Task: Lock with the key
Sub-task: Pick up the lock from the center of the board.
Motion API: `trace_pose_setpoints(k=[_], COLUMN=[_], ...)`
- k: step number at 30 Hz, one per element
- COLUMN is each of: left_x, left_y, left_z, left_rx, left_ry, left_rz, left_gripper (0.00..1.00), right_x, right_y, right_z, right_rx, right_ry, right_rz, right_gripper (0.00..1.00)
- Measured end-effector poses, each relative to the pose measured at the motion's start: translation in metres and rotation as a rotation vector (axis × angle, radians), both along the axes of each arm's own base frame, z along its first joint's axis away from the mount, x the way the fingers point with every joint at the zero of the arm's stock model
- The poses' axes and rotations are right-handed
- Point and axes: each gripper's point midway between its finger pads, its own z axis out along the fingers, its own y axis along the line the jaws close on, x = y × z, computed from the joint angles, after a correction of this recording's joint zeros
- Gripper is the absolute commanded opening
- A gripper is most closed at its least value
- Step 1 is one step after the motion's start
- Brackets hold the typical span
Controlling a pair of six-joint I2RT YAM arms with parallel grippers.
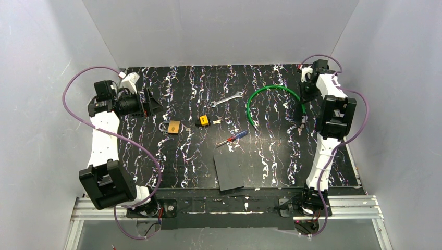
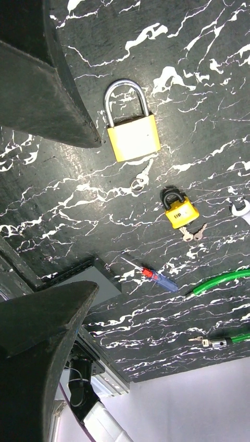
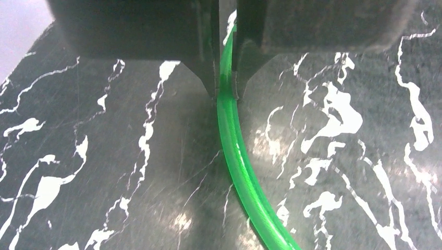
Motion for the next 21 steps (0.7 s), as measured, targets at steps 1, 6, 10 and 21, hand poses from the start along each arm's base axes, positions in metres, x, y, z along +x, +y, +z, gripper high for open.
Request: trace_pose_setpoints(k=[1,6,10,21], left_x=[0.0,-0.001,-0.001,-0.005], left_y=[0.0,-0.003,-0.007,-0.031], left_z=[0.001,0.003,0.009,0.024], left_rx=[-0.003,-0.023,-0.042,-0.089], left_ry=[-0.001,-0.003,-0.014,-0.051], left_rz=[-0.001,-0.011,-0.026,-0.123], left_gripper=[0.98,0.98,0.98,0.98], right_x=[-0.003,-0.017,-0.016,-0.044], right_y=[0.0,0.003,0.006,0.03], right_z=[0.002,0.043,0.111,0.25], right_rx=[-0.002,-0.011,-0.021,0.01], right_ry=[0.002,-0.042,-0.188,-0.524], right_rz=[0.007,0.035,0.056,0.127], right_gripper=[0.01,0.01,0.01,0.01])
